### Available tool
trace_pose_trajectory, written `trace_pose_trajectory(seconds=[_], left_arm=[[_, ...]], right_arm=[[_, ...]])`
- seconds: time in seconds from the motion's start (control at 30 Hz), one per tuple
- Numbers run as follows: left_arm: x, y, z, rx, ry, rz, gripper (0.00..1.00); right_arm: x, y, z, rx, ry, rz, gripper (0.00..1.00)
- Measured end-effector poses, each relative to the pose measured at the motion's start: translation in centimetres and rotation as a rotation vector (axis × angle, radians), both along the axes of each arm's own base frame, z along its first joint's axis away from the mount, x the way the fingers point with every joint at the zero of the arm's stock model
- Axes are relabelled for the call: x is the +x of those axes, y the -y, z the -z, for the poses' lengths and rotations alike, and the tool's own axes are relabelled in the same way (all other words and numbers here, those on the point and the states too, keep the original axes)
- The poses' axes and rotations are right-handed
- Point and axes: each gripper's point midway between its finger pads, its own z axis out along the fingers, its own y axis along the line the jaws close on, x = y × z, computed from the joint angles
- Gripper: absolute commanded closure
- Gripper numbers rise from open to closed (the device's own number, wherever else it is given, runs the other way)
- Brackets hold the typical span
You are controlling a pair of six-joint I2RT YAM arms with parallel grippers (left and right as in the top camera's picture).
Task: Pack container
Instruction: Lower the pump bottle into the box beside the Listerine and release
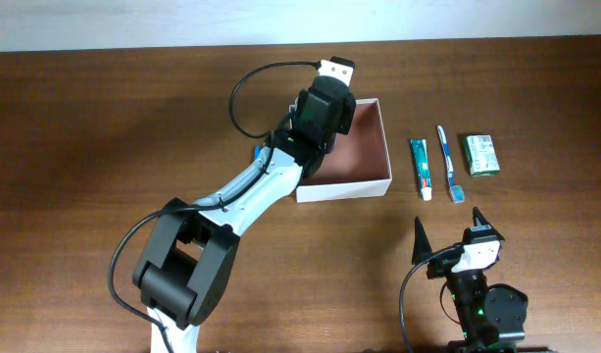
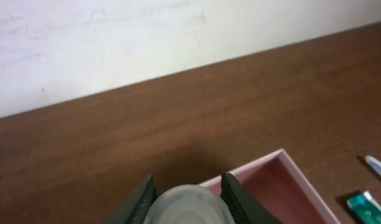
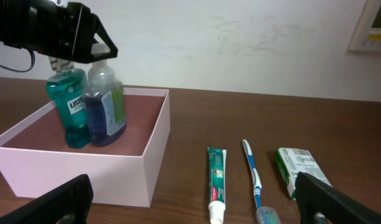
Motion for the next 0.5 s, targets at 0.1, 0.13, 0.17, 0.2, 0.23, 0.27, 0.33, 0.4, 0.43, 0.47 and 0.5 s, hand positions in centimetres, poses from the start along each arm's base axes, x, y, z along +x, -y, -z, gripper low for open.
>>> trace_pose_trajectory(seconds=[0.1,0.13,0.17,0.2,0.23,0.27,0.33,0.4,0.43,0.47,0.5], left_arm=[[0.23,0.16,-0.59,-0.015,0.022,0.0,0.62],[0.27,0.2,-0.7,-0.019,0.026,0.0,0.62],[0.28,0.2,-0.72,-0.019,0.027,0.0,0.62],[0.28,0.2,-0.71,-0.019,0.027,0.0,0.62],[0.28,0.2,-0.71,-0.019,0.027,0.0,0.62],[0.25,0.18,-0.64,-0.017,0.024,0.0,0.61],[0.16,0.11,-0.4,-0.01,0.015,0.0,0.56],[0.08,0.12,-0.25,-0.008,0.009,0.003,0.56],[0.07,0.11,-0.23,-0.006,0.006,0.003,0.56],[0.05,0.1,-0.2,-0.004,0.003,0.003,0.56],[0.0,0.07,-0.08,-0.001,-0.002,0.003,0.56]], right_arm=[[0.0,0.0,0.0,0.0,0.0,0.0,0.01],[0.0,0.0,0.0,0.0,0.0,0.0,0.01],[0.0,0.0,0.0,0.0,0.0,0.0,0.02],[0.0,0.0,0.0,0.0,0.0,0.0,0.01],[0.0,0.0,0.0,0.0,0.0,0.0,0.02],[0.0,-0.01,0.0,0.0,0.0,0.0,0.01],[0.0,0.0,0.0,0.0,0.0,0.0,0.01],[0.0,0.0,0.0,0.0,0.0,0.0,0.02],[0.0,0.0,0.0,0.0,0.0,0.0,0.01],[0.0,0.0,0.0,0.0,0.0,0.0,0.01],[0.0,0.0,0.0,0.0,0.0,0.0,0.01]])
